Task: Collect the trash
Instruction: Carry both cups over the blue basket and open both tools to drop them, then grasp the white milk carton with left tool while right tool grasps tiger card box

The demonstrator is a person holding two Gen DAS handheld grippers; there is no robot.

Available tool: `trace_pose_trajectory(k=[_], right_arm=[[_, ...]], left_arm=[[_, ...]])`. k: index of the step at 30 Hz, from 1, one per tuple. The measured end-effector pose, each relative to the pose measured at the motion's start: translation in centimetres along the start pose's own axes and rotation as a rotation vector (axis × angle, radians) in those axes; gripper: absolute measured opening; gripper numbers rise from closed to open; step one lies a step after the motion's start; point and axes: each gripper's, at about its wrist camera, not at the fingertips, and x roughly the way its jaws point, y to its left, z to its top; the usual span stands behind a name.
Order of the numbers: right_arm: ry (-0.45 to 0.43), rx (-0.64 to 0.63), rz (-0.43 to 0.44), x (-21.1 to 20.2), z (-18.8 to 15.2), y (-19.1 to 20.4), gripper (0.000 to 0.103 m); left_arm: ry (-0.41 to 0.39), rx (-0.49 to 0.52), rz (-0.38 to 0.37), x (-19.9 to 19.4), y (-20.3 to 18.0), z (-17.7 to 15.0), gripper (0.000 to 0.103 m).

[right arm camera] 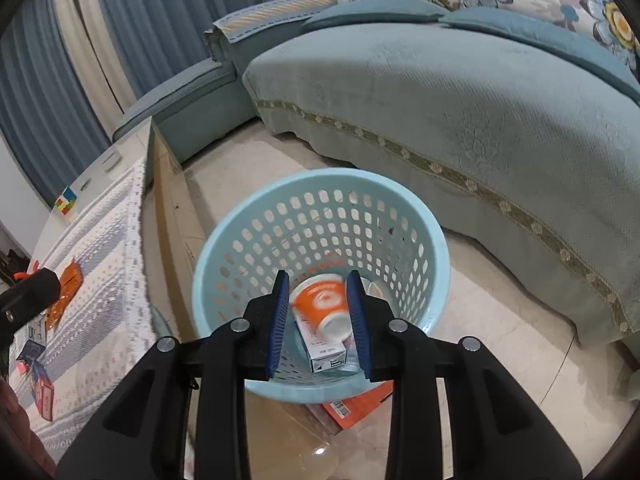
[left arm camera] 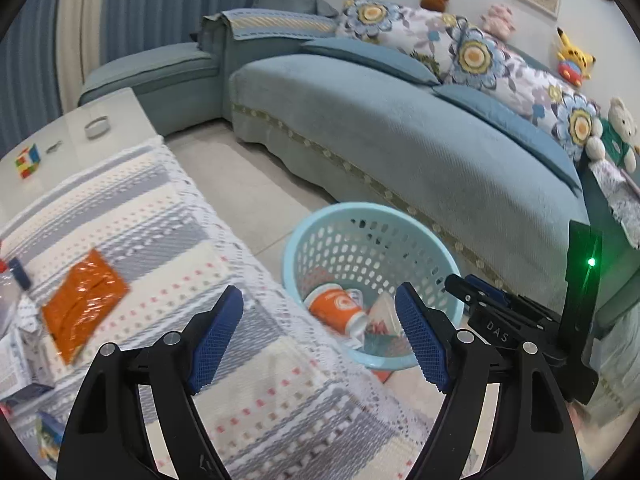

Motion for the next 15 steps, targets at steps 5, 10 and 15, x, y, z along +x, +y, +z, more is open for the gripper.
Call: trace_pose_trajectory(k=[5, 10, 15], right_arm=[[-0.034, -0.039, 0.039, -2.7, 0.5, 2.7, 0.027], [-0.081, -0.101, 0.098, -6.0, 1.0, 6.8, 0.027], [-0.105, -0.179, 0.181, -8.7, 0.8, 11.9, 0.028]], left_arm=[[-0.060, -0.024, 0.026, -4.3, 1.5, 0.0, 0.077], [-0.132, -0.058, 0.062, -9.4, 3.6, -0.1, 0.077], [-0.193, -0.114, 0.123, -15.0, 7.2, -0.9, 0.077]])
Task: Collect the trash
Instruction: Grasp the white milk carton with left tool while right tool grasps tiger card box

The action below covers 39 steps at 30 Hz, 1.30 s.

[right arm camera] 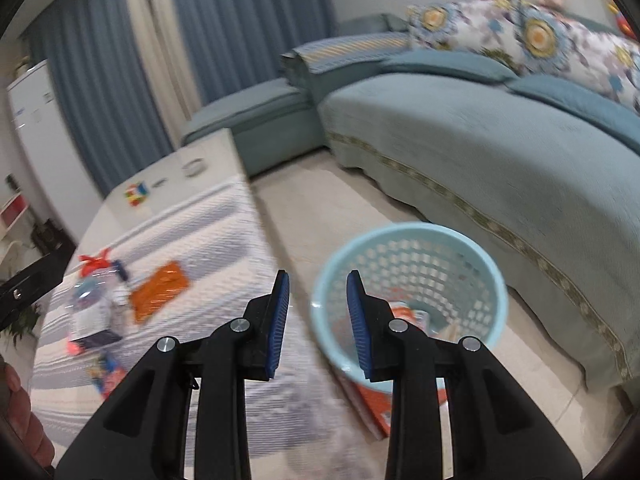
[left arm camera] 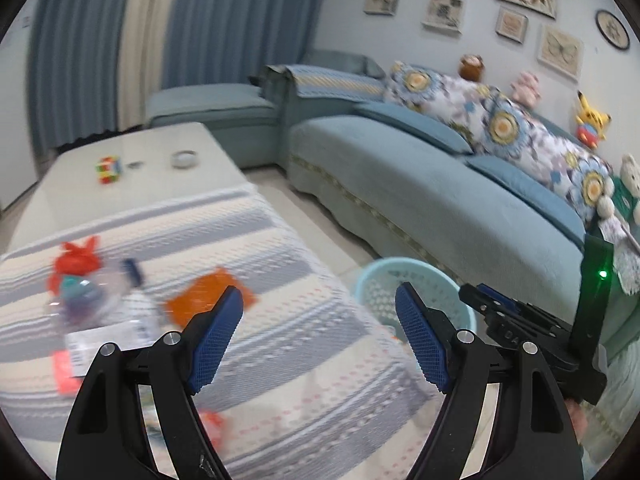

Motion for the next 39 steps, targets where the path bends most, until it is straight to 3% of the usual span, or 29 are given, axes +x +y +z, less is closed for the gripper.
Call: trace_pose_trajectory(k=[2, 4, 11, 16, 21, 28, 31, 33, 35, 39], right_arm=[[-0.009, -0.043, 0.030, -0.4, 0.1, 2.4, 0.041], [-0.018, -0.092, 0.079, -0.7, -0.2, 5.2, 0.048], [0.033, -0.251, 0.212, 1.1, -2.7, 13.5, 0.051], [0.102, -0.375, 0.304, 3.1, -5.5, 17.8, 0.060], [0.207, -0.498, 0.389, 5.8, -8.7, 20.8, 0.073], [0.290, -0.623, 0.393, 8.9, -11.5, 23.3, 0.082], [0.341, -0.656, 0.405, 9.8, -12.1, 23.8, 0.082], [0.351, -0.687, 0.376, 10.1, -12.6, 24.4, 0.082], [0.359, -0.693, 0.375, 10.1, -12.8, 24.4, 0.067], [0.326, -0.652, 0.362, 8.6, -12.3, 22.5, 0.063]], left_arm=[[-0.017, -0.020, 0.037, -1.9, 2.3, 0.0, 0.077], [-0.026, -0.051, 0.086, -3.7, 5.0, -0.3, 0.077], [-0.004, -0.210, 0.185, -6.0, 14.5, -2.3, 0.077], [0.081, -0.327, 0.197, -3.4, 19.6, -4.0, 0.077], [0.175, -0.361, 0.195, -0.1, 21.5, -6.0, 0.075], [0.239, -0.402, 0.205, 2.9, 23.5, -7.8, 0.074], [0.231, -0.411, 0.189, 3.4, 23.8, -7.9, 0.073], [0.233, -0.396, 0.182, 3.6, 23.6, -7.9, 0.066], [0.252, -0.388, 0.168, 4.0, 23.2, -8.0, 0.056], [0.275, -0.375, 0.130, 4.0, 22.1, -8.4, 0.050]])
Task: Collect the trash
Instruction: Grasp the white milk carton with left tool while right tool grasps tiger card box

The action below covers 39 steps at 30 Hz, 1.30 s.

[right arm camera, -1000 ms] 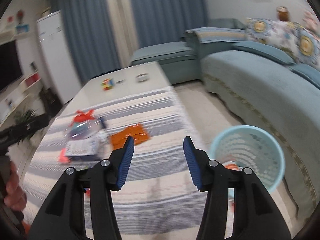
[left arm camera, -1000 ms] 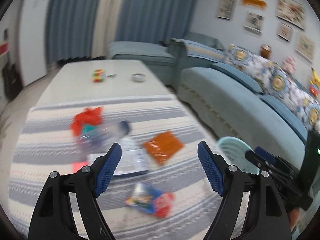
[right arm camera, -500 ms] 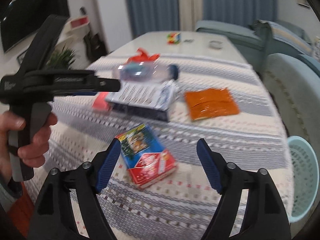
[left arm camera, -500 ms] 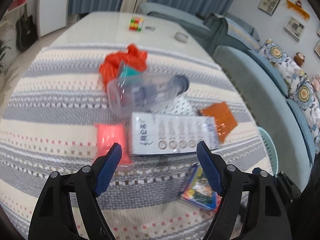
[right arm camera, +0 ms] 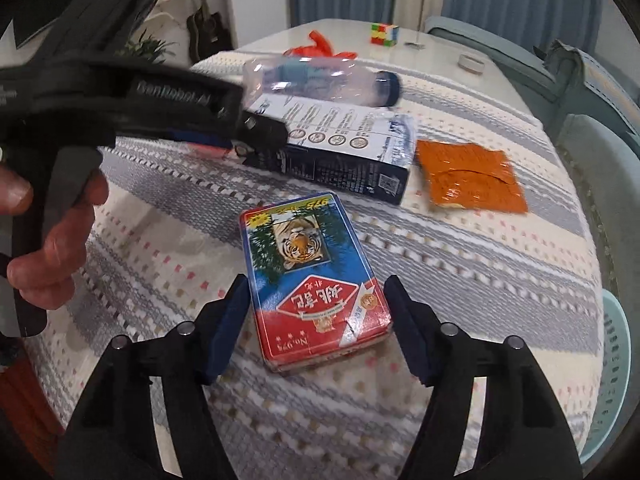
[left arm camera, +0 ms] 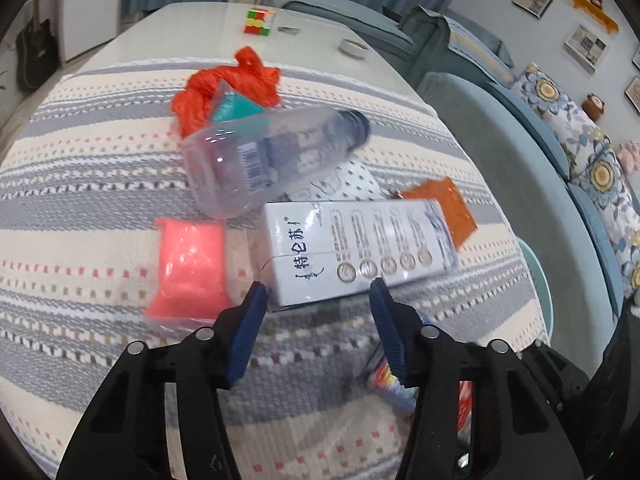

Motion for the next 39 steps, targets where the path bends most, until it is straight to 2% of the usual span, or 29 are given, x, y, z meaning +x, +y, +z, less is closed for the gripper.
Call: trace_pose_trajectory(k=[4, 9, 12, 14, 15, 16, 17, 20, 23, 28, 32, 33, 35, 39], right_arm=[[-0.026, 0.093, -0.076, -2.2, -1.7, -2.9, 0.062], [-0.043, 0.233, -0.199, -3.9, -3.7, -7.6, 0.062], [-0.049, 0.284, -0.212, -4.0, -4.5, -8.9, 0.062], [-0.036, 0.311, -0.219, -3.7, -4.8, -9.5, 0.062], [-0.043, 0.315, -0.222, -3.7, -4.7, -9.6, 0.062], [-0.050, 0.316, -0.222, -3.8, -4.7, -9.7, 0.062], [-0.053, 0.314, -0.225, -3.8, -4.8, -9.5, 0.062], [-0.058, 0.306, -0.233, -3.9, -4.7, -9.3, 0.062], [-0.063, 0.314, -0.222, -4.0, -4.8, -9.5, 0.062], [-0.065, 0.321, -0.209, -3.8, -4.7, -9.6, 0.062], [-0.065, 0.309, -0.215, -3.7, -4.7, -9.5, 0.062], [-0.066, 0.309, -0.218, -3.7, -4.7, -9.4, 0.062], [-0.072, 0.312, -0.219, -3.8, -4.7, -9.4, 0.062], [-0.089, 0.316, -0.215, -4.2, -4.8, -9.5, 0.062]], left_arm=[[0.024, 0.028, -0.055, -0.8, -1.5, -1.0, 0.050], [0.097, 0.096, -0.185, -1.3, -4.4, -3.0, 0.050], [0.142, 0.163, -0.272, -1.4, -6.5, -3.9, 0.052], [0.128, 0.227, -0.292, -2.2, -7.9, -4.1, 0.055], [0.098, 0.260, -0.264, -2.6, -8.4, -4.0, 0.059], [0.067, 0.290, -0.218, -2.9, -8.9, -3.7, 0.072], [0.012, 0.332, -0.116, -3.0, -9.3, -3.0, 0.080], [-0.043, 0.406, 0.001, -2.2, -9.6, -1.3, 0.081], [-0.033, 0.467, 0.083, -0.1, -9.4, 0.2, 0.081], [-0.002, 0.498, 0.126, 2.9, -8.8, 0.9, 0.081], [0.012, 0.486, 0.135, 4.0, -8.0, 0.7, 0.079], [0.014, 0.478, 0.129, 4.1, -7.9, 0.7, 0.077], [0.032, 0.454, 0.095, 4.2, -7.7, 0.7, 0.066], [0.030, 0.456, 0.092, 4.0, -8.5, -0.1, 0.058]])
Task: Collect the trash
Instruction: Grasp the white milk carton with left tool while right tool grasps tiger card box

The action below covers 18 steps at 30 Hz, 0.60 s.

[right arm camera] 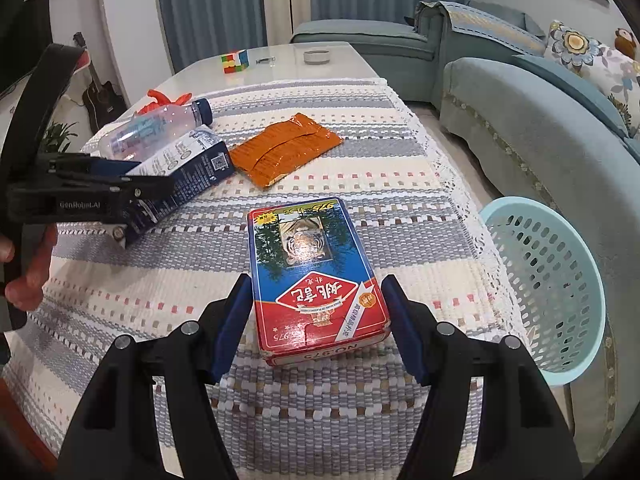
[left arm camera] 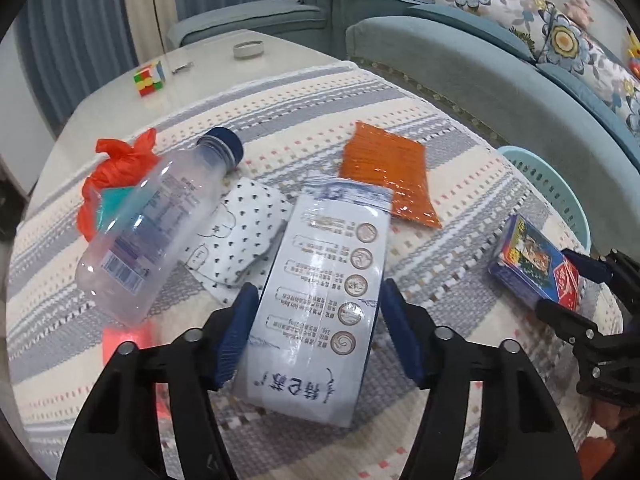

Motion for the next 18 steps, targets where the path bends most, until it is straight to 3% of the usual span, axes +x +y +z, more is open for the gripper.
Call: trace_pose_trajectory(k=[6, 10, 18], right_arm=[[-0.096, 0.013, 0.018, -2.2, -0.3, -0.3, 0.062], [-0.133, 0.081, 0.007, -3.8, 0.0, -2.2, 0.062], [-0.272, 0.166, -0.105, -10.7, 1.9, -9.7, 0.062]], left_arm=[[-0.077, -0.041, -0.004, -2.5, -1.9, 0.4, 0.054], [-0.188, -0.049, -0.045, -6.2, -3.6, 1.8, 0.054], [-0.327, -0.019, -0.148, -10.6, -11.0, 6.2, 0.054]])
